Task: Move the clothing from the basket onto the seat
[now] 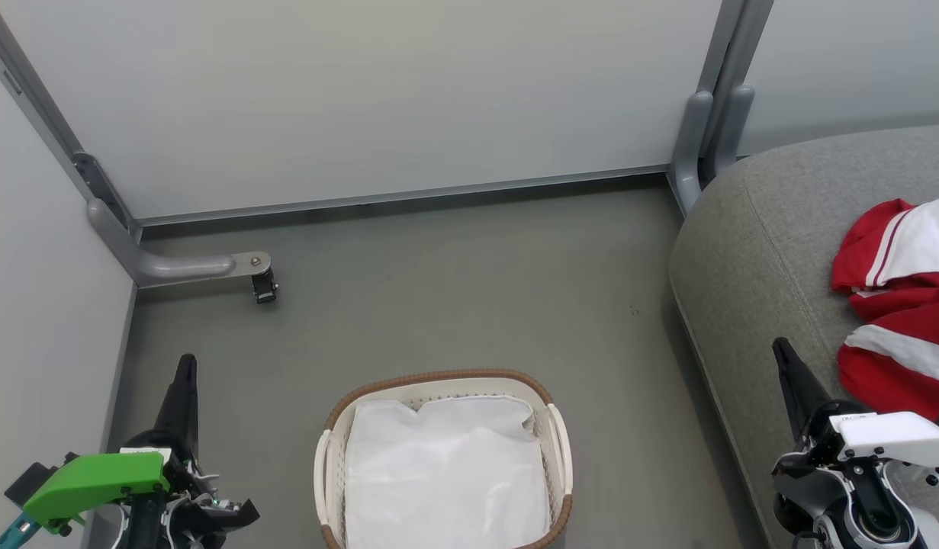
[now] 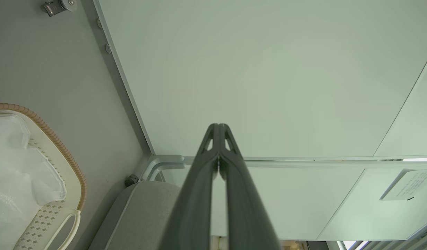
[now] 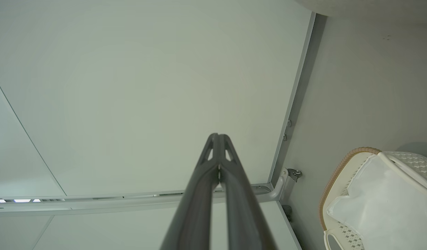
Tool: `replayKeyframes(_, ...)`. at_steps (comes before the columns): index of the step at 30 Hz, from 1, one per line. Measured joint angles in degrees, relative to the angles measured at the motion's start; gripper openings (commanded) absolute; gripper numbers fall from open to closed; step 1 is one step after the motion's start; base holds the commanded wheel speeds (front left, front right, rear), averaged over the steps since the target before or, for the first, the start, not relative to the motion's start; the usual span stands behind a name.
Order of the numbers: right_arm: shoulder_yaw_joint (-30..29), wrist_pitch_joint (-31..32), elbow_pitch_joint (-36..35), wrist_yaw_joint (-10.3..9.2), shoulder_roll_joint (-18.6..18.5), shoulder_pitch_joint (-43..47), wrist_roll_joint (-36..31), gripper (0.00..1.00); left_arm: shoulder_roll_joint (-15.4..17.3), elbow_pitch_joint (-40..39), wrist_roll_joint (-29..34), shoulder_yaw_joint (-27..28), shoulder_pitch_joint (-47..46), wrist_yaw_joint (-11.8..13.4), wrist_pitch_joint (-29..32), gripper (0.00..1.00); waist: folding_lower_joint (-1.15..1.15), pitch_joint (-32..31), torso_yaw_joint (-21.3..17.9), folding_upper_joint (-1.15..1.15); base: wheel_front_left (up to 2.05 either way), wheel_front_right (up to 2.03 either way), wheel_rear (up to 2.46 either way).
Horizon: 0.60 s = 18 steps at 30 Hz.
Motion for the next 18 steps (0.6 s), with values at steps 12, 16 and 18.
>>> replayKeyframes(12, 0.0, 0.0, 0.0, 0.00, 0.0, 0.0, 0.0, 0.00, 0.0, 0.0, 0.0, 0.0, 0.0, 0.0, 0.0, 0.00, 0.00, 0.0, 0.0, 0.00, 0.00, 0.00, 0.00)
replayKeyframes(16, 0.0, 0.0, 0.0, 0.00, 0.0, 0.0, 0.0, 0.00, 0.0, 0.0, 0.0, 0.0, 0.0, 0.0, 0.0, 0.00, 0.00, 0.0, 0.0, 0.00, 0.00, 0.00, 0.00)
replayKeyframes(18, 0.0, 0.0, 0.0, 0.00, 0.0, 0.0, 0.0, 0.00, 0.0, 0.0, 0.0, 0.0, 0.0, 0.0, 0.0, 0.00, 0.00, 0.0, 0.0, 0.00, 0.00, 0.00, 0.00)
